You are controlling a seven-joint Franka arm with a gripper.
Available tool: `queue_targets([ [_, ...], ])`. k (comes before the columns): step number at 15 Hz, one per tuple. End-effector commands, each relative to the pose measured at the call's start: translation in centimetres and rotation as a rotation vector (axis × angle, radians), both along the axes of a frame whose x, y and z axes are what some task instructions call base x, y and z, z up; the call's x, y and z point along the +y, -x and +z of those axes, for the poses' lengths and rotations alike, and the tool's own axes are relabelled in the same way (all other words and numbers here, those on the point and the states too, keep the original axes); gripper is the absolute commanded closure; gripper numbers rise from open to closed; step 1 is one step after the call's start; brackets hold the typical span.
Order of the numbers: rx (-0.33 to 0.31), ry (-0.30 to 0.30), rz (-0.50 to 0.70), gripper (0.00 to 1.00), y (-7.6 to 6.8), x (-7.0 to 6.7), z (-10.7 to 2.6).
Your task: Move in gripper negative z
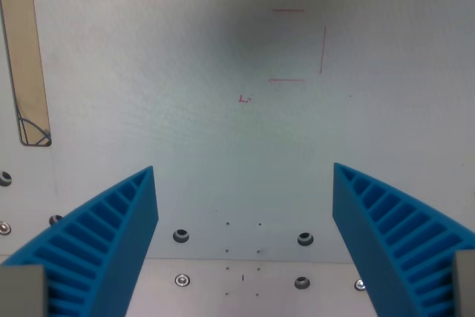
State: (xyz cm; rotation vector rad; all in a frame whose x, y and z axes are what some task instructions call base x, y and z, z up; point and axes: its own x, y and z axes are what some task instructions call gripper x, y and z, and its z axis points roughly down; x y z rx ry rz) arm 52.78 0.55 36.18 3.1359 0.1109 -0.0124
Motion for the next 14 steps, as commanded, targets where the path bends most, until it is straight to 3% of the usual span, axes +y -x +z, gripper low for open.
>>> queue_targets([
  [1,-0.003,0.000,0.000,0.00,0.0,0.0,0.7],
  [14,-0.003,0.000,0.000,0.00,0.0,0.0,7.2],
])
